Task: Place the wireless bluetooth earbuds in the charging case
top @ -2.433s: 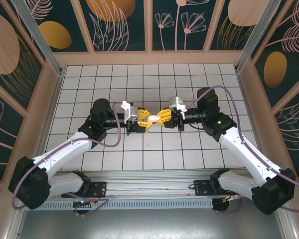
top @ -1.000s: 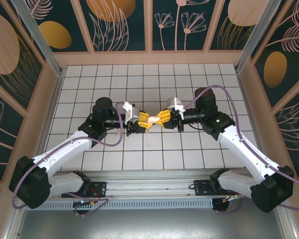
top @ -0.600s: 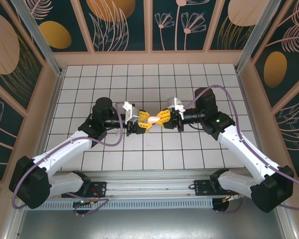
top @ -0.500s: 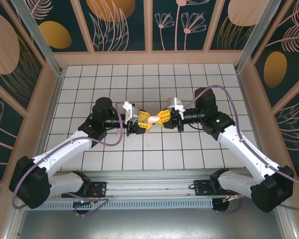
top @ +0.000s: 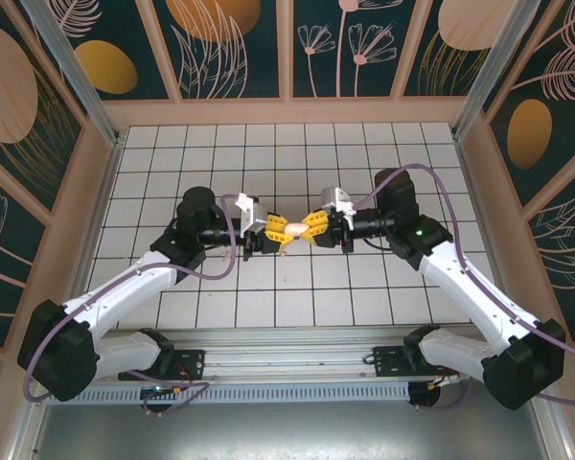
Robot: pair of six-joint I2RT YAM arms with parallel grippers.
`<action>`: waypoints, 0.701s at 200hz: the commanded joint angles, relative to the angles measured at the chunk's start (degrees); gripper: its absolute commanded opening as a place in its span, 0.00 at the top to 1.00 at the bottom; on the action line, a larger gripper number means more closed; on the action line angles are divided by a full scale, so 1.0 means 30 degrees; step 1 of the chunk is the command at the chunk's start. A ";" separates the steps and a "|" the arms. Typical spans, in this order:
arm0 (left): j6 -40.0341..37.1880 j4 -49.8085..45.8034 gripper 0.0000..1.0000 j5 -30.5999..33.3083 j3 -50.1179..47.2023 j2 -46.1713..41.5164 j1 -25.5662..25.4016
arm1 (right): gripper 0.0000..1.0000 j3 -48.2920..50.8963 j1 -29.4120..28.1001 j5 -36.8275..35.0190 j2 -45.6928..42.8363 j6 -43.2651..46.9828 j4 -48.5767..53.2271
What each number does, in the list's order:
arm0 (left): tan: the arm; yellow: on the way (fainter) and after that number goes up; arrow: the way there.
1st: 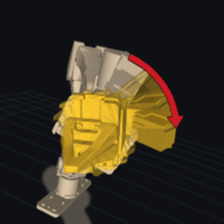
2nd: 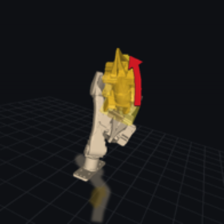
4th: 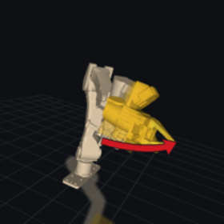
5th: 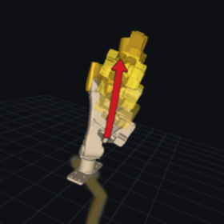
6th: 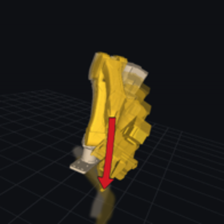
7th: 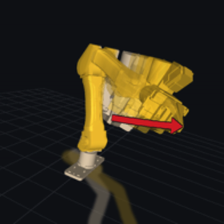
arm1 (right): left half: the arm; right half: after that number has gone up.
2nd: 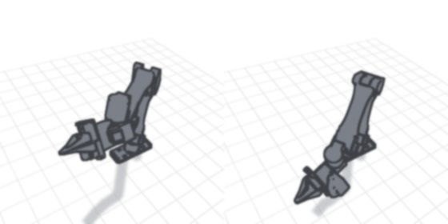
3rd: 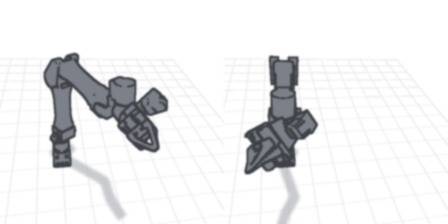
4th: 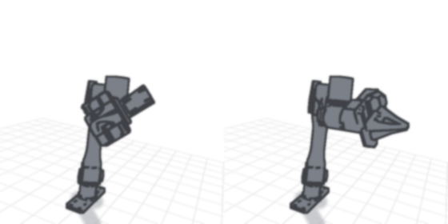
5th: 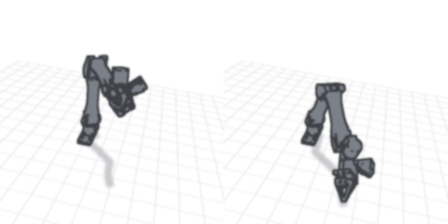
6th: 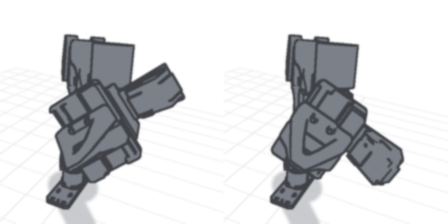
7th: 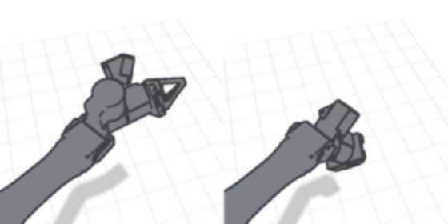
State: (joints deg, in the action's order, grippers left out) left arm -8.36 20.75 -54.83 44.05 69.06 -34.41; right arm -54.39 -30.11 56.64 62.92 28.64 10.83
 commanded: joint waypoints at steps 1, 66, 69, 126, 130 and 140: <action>-0.0116 0.0216 0.81 -0.0379 0.0521 0.0101 -0.0146 | 0.85 -0.0074 -0.0189 -0.0101 -0.0405 0.0096 -0.0416; -0.0995 -0.0879 0.87 -0.0709 0.0829 0.0125 -0.0156 | 0.61 0.0175 -0.0190 -0.0950 -0.0402 -0.1106 -0.1722; -0.1114 -0.1018 0.87 -0.0730 0.0863 0.0126 -0.0137 | 0.60 0.0194 -0.0189 -0.1013 -0.0412 -0.1161 -0.1796; -0.2450 -0.2689 0.91 -0.0752 0.1196 0.0153 -0.0153 | 0.57 0.0420 0.0217 -0.1136 -0.0788 -0.2138 -0.3093; -0.2484 -0.2706 0.91 -0.0739 0.1209 0.0122 -0.0148 | 0.57 0.0474 0.0247 -0.1100 -0.0828 -0.2253 -0.3213; -0.2532 -0.2798 0.91 -0.0709 0.1190 0.0116 -0.0158 | 0.57 0.0523 0.0269 -0.1068 -0.0895 -0.2462 -0.3437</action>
State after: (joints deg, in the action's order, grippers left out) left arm -13.34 15.40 -54.94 46.63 69.06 -34.48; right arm -53.34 -30.28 54.68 61.93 23.79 6.46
